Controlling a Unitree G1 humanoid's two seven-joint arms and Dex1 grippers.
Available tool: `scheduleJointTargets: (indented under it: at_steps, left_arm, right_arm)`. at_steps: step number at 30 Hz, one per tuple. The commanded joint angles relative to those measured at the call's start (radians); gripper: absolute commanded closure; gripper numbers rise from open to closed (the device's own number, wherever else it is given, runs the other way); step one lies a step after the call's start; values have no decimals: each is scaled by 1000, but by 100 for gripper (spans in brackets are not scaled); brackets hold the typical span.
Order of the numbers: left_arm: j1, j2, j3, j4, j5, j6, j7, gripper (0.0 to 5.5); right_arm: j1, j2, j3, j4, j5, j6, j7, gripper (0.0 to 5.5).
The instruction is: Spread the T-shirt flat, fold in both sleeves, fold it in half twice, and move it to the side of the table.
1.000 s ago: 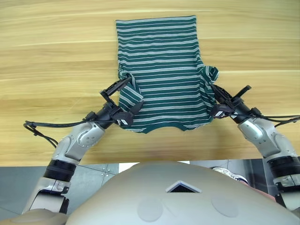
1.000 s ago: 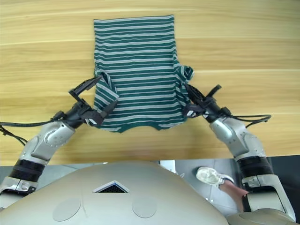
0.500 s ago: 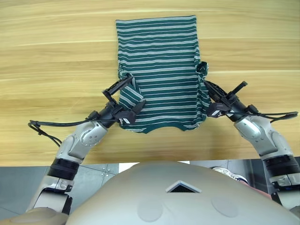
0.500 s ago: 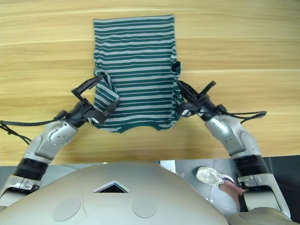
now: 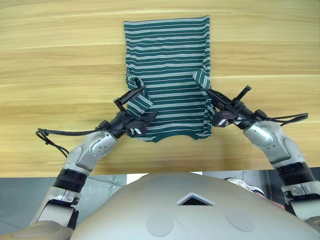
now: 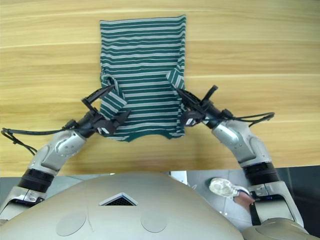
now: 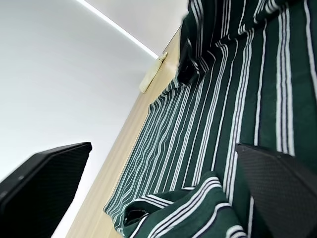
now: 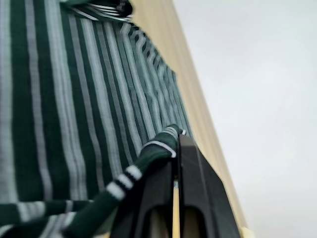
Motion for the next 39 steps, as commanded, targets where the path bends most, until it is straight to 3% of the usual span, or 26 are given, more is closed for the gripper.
scheduleJointTargets:
  at_steps: [1,9,17,20,25,29,39]
  left_arm:
    - [-12,4,-12,14,21,-3,-6,10]
    - [-14,3,-22,21,18,-10,-16,10]
    - [-89,-55,-113,47,24,-39,-46,10]
    - [-131,-77,-151,73,43,-46,-55,10]
    - [-171,-82,-175,153,87,-27,-45,10]
    - [-175,-79,-183,202,94,-10,-46,10]
    - [-166,-75,-218,236,95,-6,-34,10]
  right_arm:
    - [-32,1,11,38,-40,10,10,521]
    - [-79,23,62,77,-82,7,23,391]
    - [-115,101,62,41,25,1,40,257]
    - [-55,104,-2,-25,221,39,84,252]
    - [200,-22,-55,-239,532,94,267,252]
    - [329,-26,-13,-310,490,126,318,252]
    - [266,51,-39,-200,355,182,268,252]
